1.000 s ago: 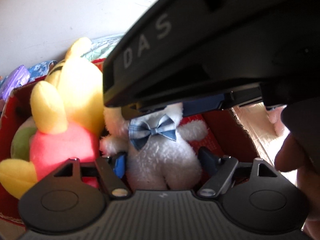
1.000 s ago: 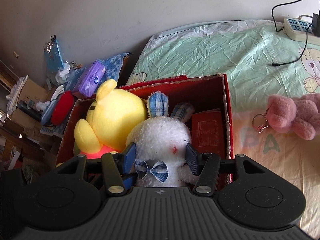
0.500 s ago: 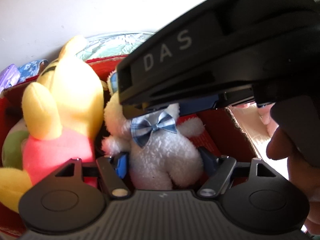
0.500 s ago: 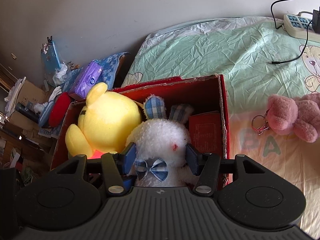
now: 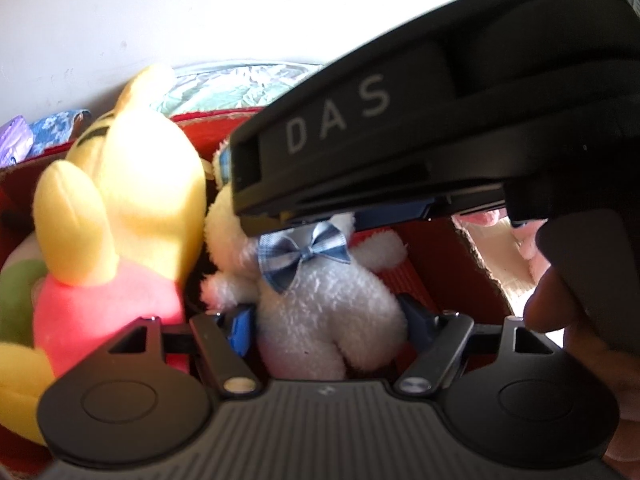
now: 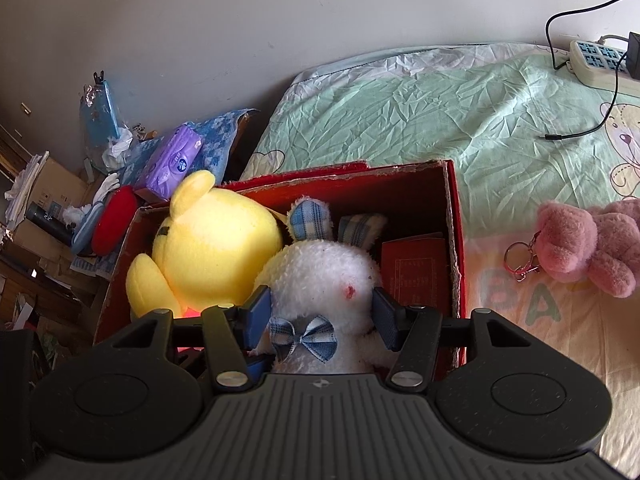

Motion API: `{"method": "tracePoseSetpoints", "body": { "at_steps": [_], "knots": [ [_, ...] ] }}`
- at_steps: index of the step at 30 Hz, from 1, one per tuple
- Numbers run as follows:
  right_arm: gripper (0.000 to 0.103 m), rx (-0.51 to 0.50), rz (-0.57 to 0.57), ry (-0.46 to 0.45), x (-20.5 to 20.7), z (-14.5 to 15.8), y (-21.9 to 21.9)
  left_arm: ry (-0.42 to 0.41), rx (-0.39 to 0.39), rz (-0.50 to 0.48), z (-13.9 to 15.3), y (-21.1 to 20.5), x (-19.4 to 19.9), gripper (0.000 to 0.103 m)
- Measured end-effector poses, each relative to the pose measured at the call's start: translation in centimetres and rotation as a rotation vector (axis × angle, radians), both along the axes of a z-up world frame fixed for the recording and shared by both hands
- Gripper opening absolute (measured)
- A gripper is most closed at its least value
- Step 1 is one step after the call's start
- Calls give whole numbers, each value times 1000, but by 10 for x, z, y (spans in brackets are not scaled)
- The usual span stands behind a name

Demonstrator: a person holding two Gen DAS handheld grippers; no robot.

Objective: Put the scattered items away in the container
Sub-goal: 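Lower the bunny plush into the box beside the yellow bear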

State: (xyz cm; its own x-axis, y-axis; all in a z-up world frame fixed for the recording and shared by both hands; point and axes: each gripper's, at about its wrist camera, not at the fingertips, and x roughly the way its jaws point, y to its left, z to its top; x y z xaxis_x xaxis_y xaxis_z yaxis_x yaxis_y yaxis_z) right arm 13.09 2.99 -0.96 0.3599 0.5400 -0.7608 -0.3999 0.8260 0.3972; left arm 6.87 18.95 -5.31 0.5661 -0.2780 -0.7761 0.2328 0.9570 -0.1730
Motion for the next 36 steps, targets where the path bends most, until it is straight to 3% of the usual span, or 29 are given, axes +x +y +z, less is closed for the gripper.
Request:
{"method": "tracePoseSetpoints", "body": {
  "at_steps": [10, 20, 24, 27, 31, 36],
  "knots": [
    [59, 18, -8, 19, 1, 0, -5, -7, -13, -18, 0, 0, -1, 80],
    [61, 26, 41, -13, -4, 0, 2, -30, -29, -20, 1, 11, -4, 75],
    [63, 20, 53, -23, -5, 0, 5, -47, -13, -42, 3, 15, -9, 75],
    [62, 79, 53, 18, -6, 0, 3, -47, -3, -40, 3, 15, -7, 75],
    [62, 57, 48, 43, -6, -10, 10, -68, 63, -36, 3, 16, -10, 76],
    [62, 76, 36, 55, -3, -9, 6, -56, 45, -29, 2, 21, -7, 76]
  ]
}}
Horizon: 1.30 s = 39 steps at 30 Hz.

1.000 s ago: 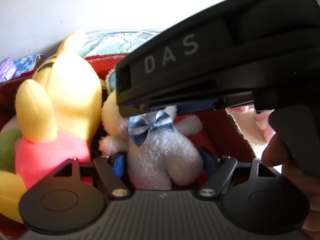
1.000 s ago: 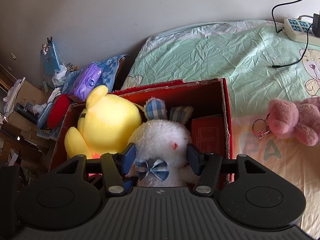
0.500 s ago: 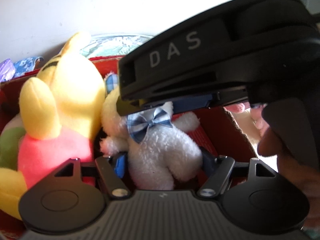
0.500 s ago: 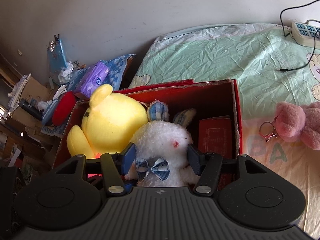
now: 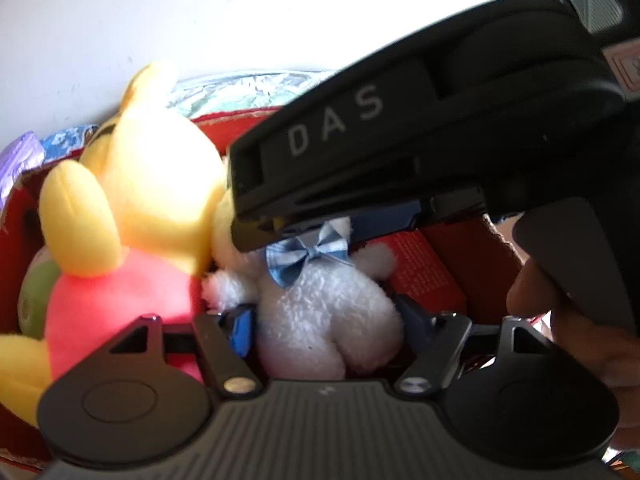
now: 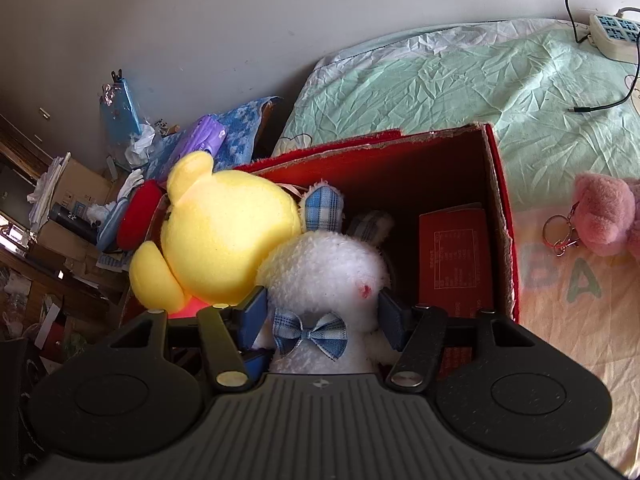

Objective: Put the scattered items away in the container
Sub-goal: 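Lower the bunny plush into the box beside the yellow bear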

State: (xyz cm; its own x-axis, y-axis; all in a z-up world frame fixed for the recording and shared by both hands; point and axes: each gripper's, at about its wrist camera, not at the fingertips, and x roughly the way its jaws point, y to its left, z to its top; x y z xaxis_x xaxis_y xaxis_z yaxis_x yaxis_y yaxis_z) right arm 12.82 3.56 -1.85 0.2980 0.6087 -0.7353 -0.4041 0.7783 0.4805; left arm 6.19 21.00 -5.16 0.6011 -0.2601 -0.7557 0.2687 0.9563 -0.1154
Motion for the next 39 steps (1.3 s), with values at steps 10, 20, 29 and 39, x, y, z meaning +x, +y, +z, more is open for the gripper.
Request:
{"method": "tracePoseSetpoints", "body": {
  "at_steps": [10, 20, 29, 39],
  "knots": [
    [61, 33, -40, 6, -4, 9, -10, -19, -23, -14, 7, 6, 0, 76],
    [67, -2, -27, -20, -5, 11, -1, -27, -8, -11, 8, 12, 1, 76],
    [58, 19, -68, -37, -3, 27, -27, -48, -26, 0, 11, 22, 5, 76],
    [38, 9, -7, 34, -5, 7, -6, -70, -31, -43, 20, 17, -7, 78]
  ]
}}
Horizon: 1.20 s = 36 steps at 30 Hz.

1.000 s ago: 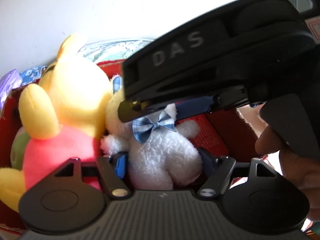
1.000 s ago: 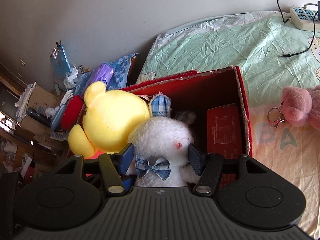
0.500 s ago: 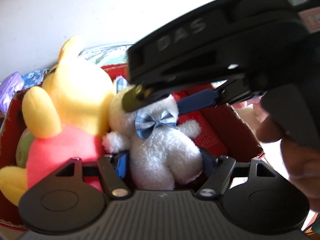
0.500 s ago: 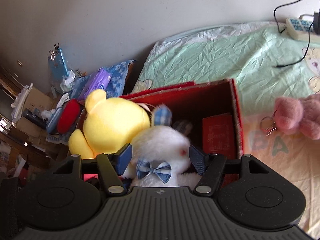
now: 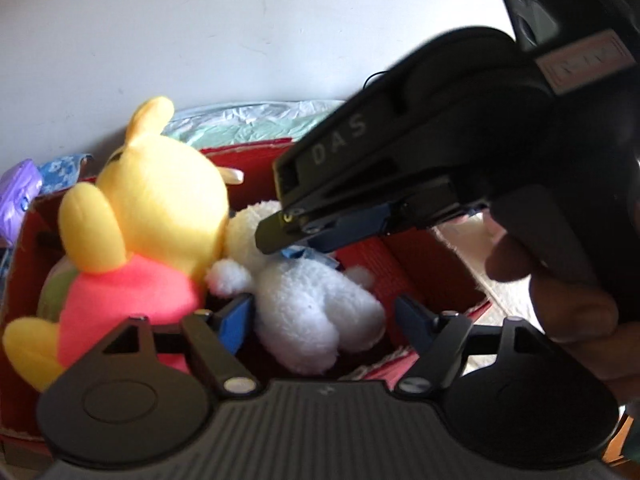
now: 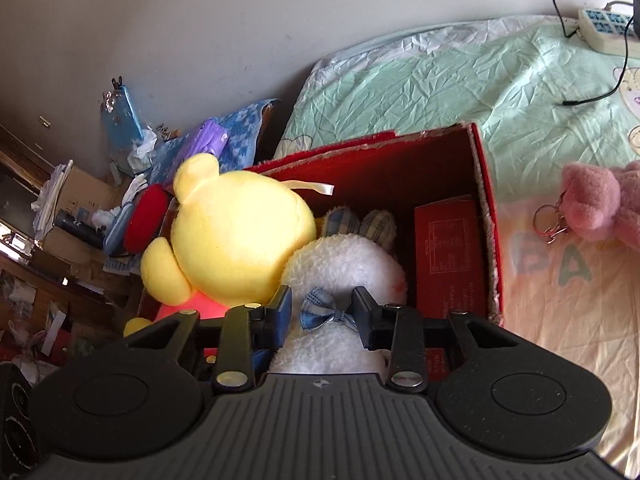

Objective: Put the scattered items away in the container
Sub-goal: 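Lower the bunny plush into the box beside the yellow bear, then open the right gripper and raise it out of the box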

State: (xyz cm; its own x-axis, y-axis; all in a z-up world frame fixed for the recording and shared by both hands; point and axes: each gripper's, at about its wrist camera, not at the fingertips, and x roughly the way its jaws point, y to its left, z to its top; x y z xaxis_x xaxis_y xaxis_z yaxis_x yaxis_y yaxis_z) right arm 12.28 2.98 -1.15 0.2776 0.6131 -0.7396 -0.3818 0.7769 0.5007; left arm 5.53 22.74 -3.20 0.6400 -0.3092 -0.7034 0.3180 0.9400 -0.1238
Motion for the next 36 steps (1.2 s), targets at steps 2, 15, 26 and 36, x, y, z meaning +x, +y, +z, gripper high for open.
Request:
{"method": "tracePoseSetpoints", "body": {
  "at_steps": [2, 15, 26, 36],
  "knots": [
    [38, -2, 5, -2, 2, -1, 1, 9, -9, 7, 0, 5, 1, 76],
    [42, 31, -28, -33, -12, 15, -16, -49, -32, 5, 13, 17, -1, 73],
    [42, 89, -32, -28, -19, 19, -36, -62, -105, 22, 21, -6, -75, 73],
    [43, 116, 1, -59, -24, 33, -74, 20, -37, 153, 34, -40, -80, 72]
  ]
}}
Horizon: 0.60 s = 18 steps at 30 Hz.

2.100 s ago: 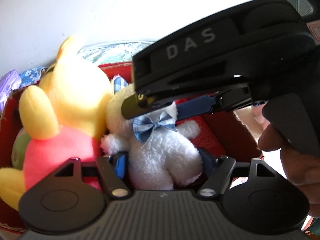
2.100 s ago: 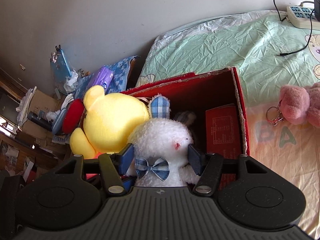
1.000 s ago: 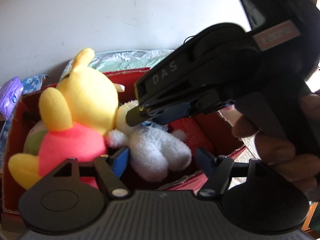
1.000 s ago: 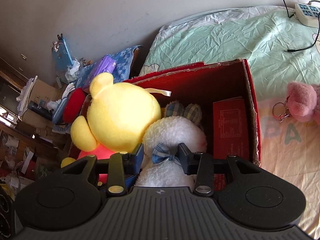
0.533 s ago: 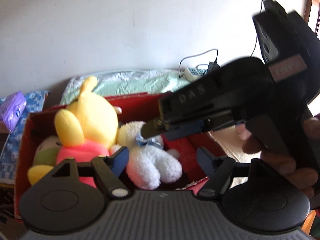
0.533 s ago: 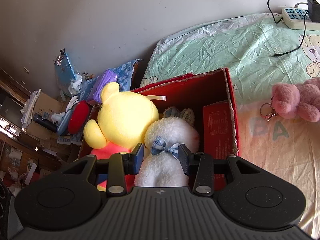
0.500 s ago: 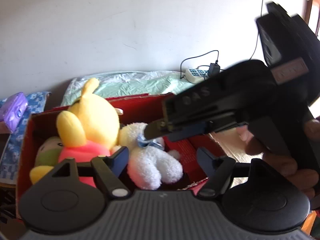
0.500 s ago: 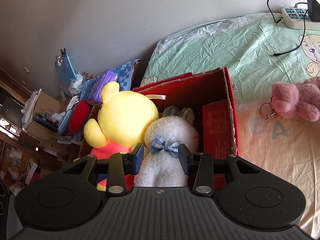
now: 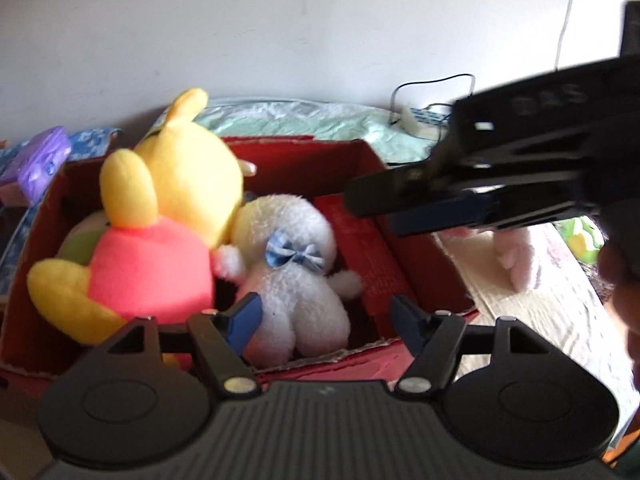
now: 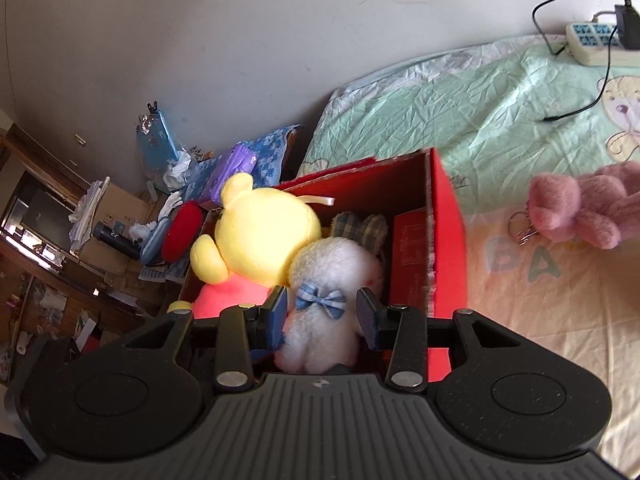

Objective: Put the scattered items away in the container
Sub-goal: 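Open the right gripper and raise it out of the box, then move the right gripper toward the white bear plush on the bed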

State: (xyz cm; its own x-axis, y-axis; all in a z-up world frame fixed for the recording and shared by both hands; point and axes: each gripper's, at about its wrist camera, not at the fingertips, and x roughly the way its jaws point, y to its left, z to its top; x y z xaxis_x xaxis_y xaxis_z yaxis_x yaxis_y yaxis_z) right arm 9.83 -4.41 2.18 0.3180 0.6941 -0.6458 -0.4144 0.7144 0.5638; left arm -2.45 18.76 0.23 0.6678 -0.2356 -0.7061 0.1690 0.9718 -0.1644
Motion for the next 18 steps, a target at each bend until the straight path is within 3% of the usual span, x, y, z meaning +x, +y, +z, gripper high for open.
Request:
{"method": "tracePoseSetpoints", "body": {
  "at_steps": [6, 13, 18],
  "knots": [
    [43, -16, -39, -6, 1, 1, -43, -65, 30, 50, 24, -24, -12, 80],
    [43, -46, -58, 15, 4, -10, -91, -91, 20, 3, 36, -85, -34, 81],
    [48, -65, -79, 12, 4, -18, -128, -96, 25, -52, 29, -134, -35, 79]
  ]
}}
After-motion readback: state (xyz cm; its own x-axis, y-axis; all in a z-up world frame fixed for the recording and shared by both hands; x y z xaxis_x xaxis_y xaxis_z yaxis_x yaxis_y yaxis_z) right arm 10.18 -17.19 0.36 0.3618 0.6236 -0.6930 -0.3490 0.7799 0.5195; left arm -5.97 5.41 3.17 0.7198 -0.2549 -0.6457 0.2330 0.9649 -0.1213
